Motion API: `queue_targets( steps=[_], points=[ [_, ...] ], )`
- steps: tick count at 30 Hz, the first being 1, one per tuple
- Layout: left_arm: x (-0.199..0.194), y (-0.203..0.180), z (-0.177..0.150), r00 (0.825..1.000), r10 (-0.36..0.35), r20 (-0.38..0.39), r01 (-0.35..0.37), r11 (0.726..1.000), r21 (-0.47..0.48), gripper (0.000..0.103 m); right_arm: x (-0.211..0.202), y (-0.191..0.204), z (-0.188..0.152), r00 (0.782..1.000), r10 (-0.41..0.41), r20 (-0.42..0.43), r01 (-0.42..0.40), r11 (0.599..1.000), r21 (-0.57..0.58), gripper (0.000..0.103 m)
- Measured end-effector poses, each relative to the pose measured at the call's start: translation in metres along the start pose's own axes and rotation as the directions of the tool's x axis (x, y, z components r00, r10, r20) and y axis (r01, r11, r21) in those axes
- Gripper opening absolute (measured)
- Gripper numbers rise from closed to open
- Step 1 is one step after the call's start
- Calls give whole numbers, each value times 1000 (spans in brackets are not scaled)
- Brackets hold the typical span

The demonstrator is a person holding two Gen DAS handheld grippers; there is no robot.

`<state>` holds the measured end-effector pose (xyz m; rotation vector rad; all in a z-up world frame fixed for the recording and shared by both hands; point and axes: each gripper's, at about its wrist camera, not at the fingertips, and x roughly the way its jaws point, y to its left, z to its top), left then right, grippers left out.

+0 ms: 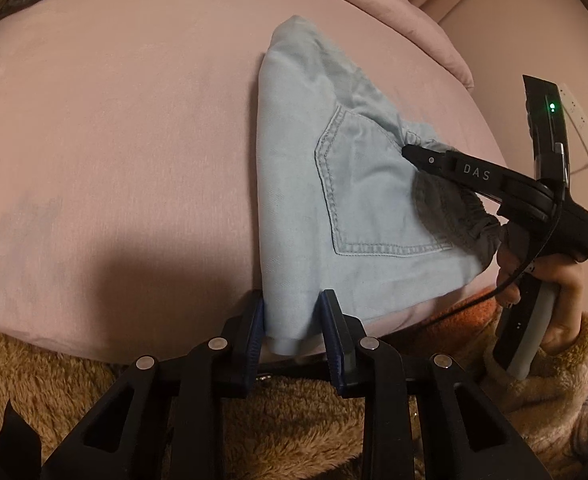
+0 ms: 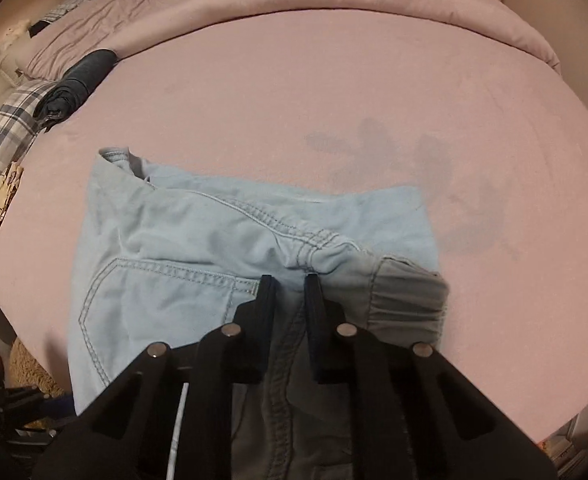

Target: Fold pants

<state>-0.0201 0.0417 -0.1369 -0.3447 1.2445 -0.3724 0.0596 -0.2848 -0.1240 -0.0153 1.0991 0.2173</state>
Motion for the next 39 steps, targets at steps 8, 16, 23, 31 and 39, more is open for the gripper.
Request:
queue_targets(
  steps=[8, 16, 23, 31, 39],
  points=[
    [-7, 0, 6, 1000, 6, -2, -6, 1000, 1, 29, -57, -15, -13, 998, 33, 51, -34, 999, 14, 33],
    [-12, -6, 9, 999, 35, 34, -36, 999, 34, 29, -39, -19, -56, 999, -41, 0, 41, 999, -18, 39],
    [-19, -5, 11, 996, 57, 69, -59, 998, 24, 29, -39, -21, -55, 1000, -16, -12, 16, 1000, 6, 39],
    [-43, 2, 29, 984, 55, 170, -53, 998, -17, 29, -41, -27, -55, 999, -11, -51, 11, 1000, 12, 39],
    [-43, 6, 36, 985, 47, 164, -43, 999, -29, 31, -38, -14, -49, 997, -42, -57, 43, 999, 5, 39]
  ],
)
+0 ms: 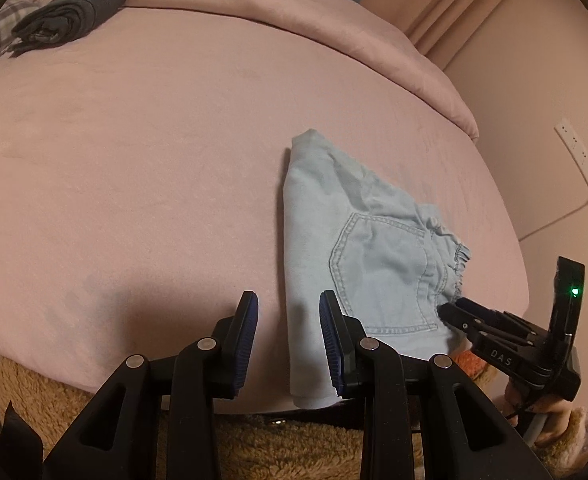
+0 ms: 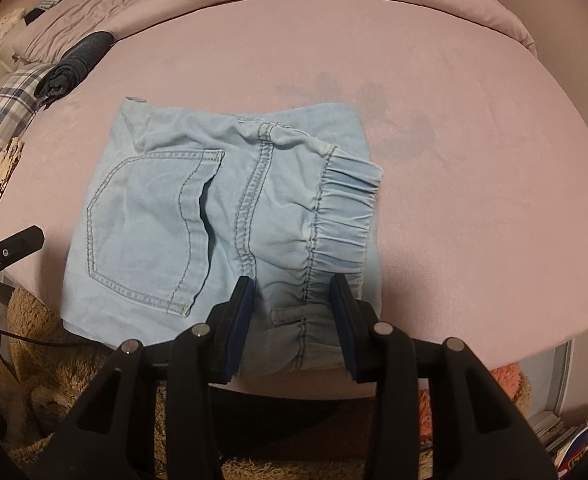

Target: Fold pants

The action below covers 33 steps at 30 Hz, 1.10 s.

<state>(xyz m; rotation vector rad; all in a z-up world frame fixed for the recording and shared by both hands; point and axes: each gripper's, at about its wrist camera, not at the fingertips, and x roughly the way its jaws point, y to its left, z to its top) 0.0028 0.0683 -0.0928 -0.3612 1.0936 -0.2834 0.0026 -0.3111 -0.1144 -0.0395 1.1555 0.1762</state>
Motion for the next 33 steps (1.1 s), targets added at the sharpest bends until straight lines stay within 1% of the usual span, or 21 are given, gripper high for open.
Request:
queue_targets(
  steps=[1, 2, 3, 4, 5, 6, 7, 8, 9, 11, 13, 16, 18, 20, 21, 23, 25, 28, 30, 33],
  points=[
    [1, 1, 1, 1000, 4, -5, -4, 1000, -1, 36, -1, 0, -1, 1000, 3, 1, -3, 1000, 2, 39],
    [2, 2, 3, 1000, 6, -7, -6, 1000, -2, 39, -2, -1, -2, 1000, 9, 5, -9, 1000, 1, 39],
    [3, 3, 5, 1000, 10, -5, -10, 1000, -5, 45, -2, -2, -2, 1000, 23, 10, -23, 1000, 0, 41],
    [2, 4, 6, 1000, 11, -1, -11, 1000, -8, 52, -4, -4, -3, 999, 51, 18, -51, 999, 6, 46],
    [2, 5, 8, 1000, 11, 7, -11, 1000, -11, 55, -7, -6, -4, 997, 75, 26, -75, 997, 16, 53],
    [1, 6, 9, 1000, 11, 15, -11, 1000, -15, 60, -10, -7, -4, 995, 94, 34, -94, 995, 27, 57],
    [0, 7, 11, 1000, 13, 21, -13, 1000, -18, 62, -13, -9, -3, 995, 91, 44, -92, 995, 38, 64],
    [1, 6, 12, 1000, 15, 25, -15, 1000, -18, 63, -16, -12, -3, 996, 72, 56, -75, 996, 48, 75],
    [1, 6, 14, 999, 18, 27, -17, 1000, -15, 64, -19, -15, -2, 996, 51, 71, -55, 997, 56, 77],
    [2, 4, 16, 999, 27, 26, -27, 1000, -7, 66, -25, -26, -2, 995, 21, 99, -29, 996, 85, 79],
    [5, 1, 18, 999, 41, 21, -41, 999, 2, 75, -28, -41, 0, 994, 5, 105, -20, 989, 146, 81],
    [10, -4, 21, 999, 48, 12, -48, 999, 23, 81, -33, -59, 1, 992, 19, 125, -47, 974, 222, 83],
    [17, -8, 24, 999, 37, -2, -37, 999, 38, 83, -33, -65, 2, 989, 41, 143, -76, 966, 247, 86],
    [26, -9, 26, 999, 36, -19, -36, 998, 45, 83, -30, -68, 2, 985, 80, 152, -118, 958, 260, 91],
    [32, -11, 26, 999, 36, -32, -35, 998, 45, 83, -27, -69, 2, 984, 101, 150, -138, 955, 262, 92],
    [42, -13, 26, 998, 25, -58, -22, 999, 42, 83, -15, -67, 3, 979, 153, 133, -184, 945, 269, 92],
    [53, -15, 25, 996, -10, -89, 14, 999, 40, 83, -1, -65, 4, 973, 207, 105, -228, 935, 271, 92],
    [72, -16, 24, 989, -13, -147, 17, 1000, 24, 83, 19, -59, 1, 973, 226, 45, -229, 934, 275, 92],
    [76, -17, 25, 990, -9, -140, 13, 1000, 27, 83, 20, -54, -1, 974, 218, 56, -225, 941, 254, 93],
    [80, -20, 27, 990, -33, -139, 37, 999, 21, 83, 21, -50, 2, 973, 224, 61, -232, 941, 246, 93]
  ],
)
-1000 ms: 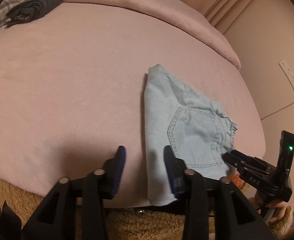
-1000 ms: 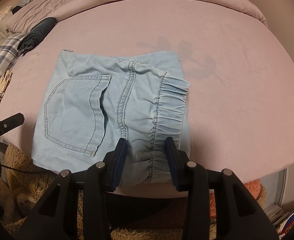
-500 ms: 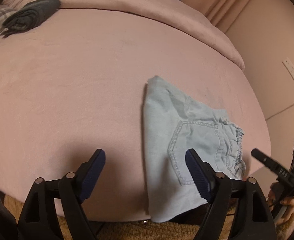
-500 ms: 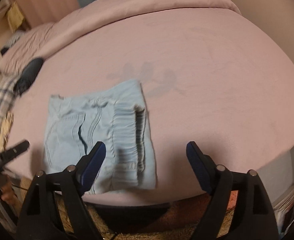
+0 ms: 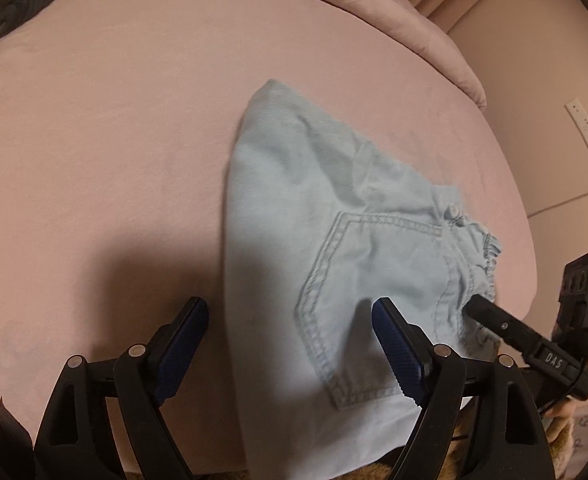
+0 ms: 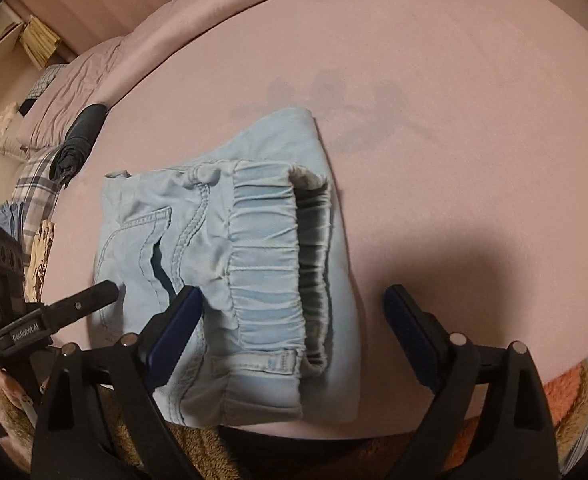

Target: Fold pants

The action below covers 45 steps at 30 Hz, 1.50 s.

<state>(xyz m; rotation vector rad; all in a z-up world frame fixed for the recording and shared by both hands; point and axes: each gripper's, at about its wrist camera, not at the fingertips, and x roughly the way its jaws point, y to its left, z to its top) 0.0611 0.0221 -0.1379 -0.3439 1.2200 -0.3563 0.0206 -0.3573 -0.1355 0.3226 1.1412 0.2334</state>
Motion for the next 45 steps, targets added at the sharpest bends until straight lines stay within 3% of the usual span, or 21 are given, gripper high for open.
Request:
queue_targets(
  steps=[3, 6, 9, 11, 13, 16, 26, 45],
  points=[
    [9, -7, 4, 999, -47, -23, 48, 998, 29, 83, 6, 3, 4, 997, 78, -13, -78, 997, 1, 82],
    [15, -16, 6, 999, -30, -27, 32, 998, 52, 80, 13, 0, 7, 994, 111, -6, -111, 993, 36, 82],
    [16, -22, 7, 1000, -5, -16, 6, 998, 58, 60, 11, 2, 4, 994, 107, 5, -107, 994, 38, 71],
    [13, -23, 4, 1000, 8, 3, -8, 999, 47, 48, 10, 8, 0, 994, 113, 15, -113, 993, 30, 53],
    [7, -25, 1, 999, 17, 27, -18, 999, 36, 29, 6, 17, 0, 995, 96, 33, -96, 995, 11, 45],
    [-10, -32, -4, 998, 7, 66, -11, 999, 48, 20, -6, 37, -2, 996, 45, 79, -41, 998, -50, 40],
    [-67, -31, -13, 987, -39, 155, 31, 998, 53, 20, -52, 86, -8, 976, 34, 216, 9, 981, -195, 39],
    [-82, -42, -27, 976, 31, 215, -43, 998, 54, 20, -50, 110, -4, 974, 59, 221, 0, 966, -257, 40]
  ],
)
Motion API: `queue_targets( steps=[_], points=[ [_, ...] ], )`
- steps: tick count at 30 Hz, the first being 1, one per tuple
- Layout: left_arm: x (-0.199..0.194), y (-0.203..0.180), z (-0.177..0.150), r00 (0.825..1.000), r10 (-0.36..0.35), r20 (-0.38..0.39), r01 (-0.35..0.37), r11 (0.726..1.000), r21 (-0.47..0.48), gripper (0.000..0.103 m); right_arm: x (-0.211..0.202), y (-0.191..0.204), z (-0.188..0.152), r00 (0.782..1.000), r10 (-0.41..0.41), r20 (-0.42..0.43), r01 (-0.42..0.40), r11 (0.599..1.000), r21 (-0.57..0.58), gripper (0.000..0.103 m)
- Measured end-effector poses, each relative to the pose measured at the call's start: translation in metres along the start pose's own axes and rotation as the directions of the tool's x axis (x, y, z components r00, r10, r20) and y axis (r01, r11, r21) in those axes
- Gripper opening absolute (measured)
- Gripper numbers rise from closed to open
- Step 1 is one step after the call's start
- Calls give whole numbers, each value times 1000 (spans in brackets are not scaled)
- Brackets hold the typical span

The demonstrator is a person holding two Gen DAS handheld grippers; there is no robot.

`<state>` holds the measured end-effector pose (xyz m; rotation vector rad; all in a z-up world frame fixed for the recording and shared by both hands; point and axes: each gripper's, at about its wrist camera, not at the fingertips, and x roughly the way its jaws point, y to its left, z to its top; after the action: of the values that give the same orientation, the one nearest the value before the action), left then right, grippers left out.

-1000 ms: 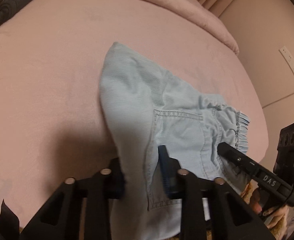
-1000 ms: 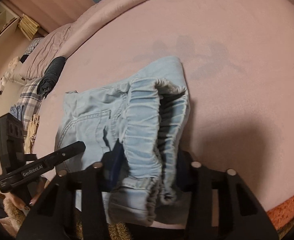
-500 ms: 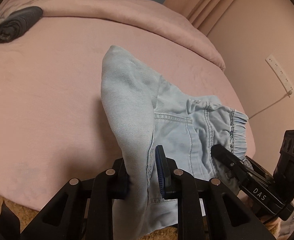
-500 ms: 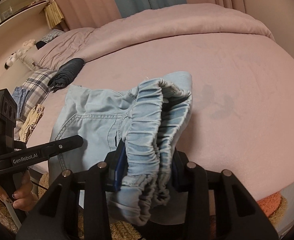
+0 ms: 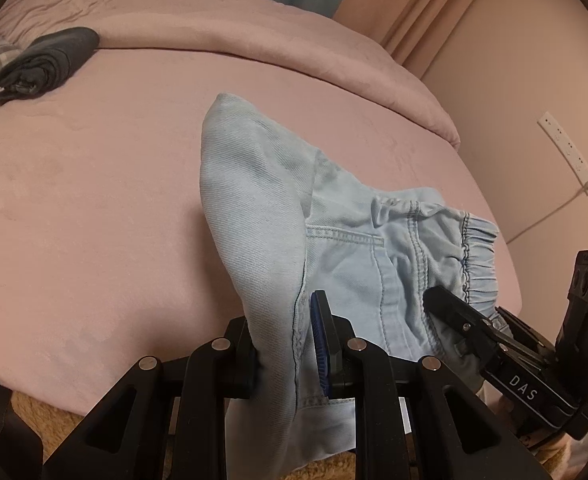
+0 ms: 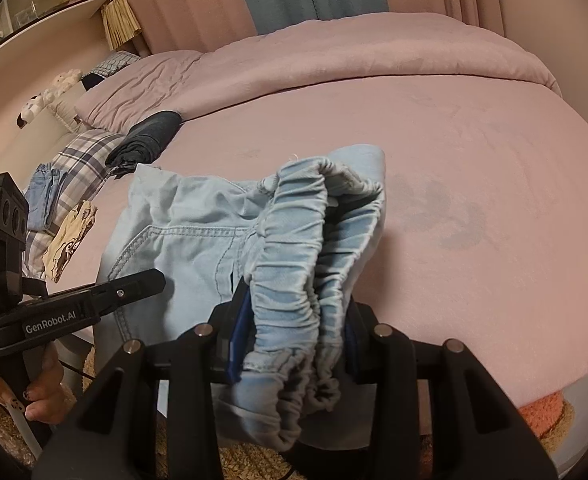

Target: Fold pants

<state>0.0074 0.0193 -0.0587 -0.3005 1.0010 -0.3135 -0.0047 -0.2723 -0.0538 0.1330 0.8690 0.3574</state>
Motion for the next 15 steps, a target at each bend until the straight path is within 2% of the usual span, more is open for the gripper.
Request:
queue_targets(
  steps=[7, 15],
  points=[
    [-12, -1, -3, 999, 29, 24, -29, 999, 17, 20, 8, 5, 9, 1000, 4, -2, -4, 1000, -11, 40],
    [-9, -4, 7, 998, 46, 47, -47, 999, 23, 20, 21, 11, 32, 1000, -7, 7, 7, 1000, -21, 40]
  ],
)
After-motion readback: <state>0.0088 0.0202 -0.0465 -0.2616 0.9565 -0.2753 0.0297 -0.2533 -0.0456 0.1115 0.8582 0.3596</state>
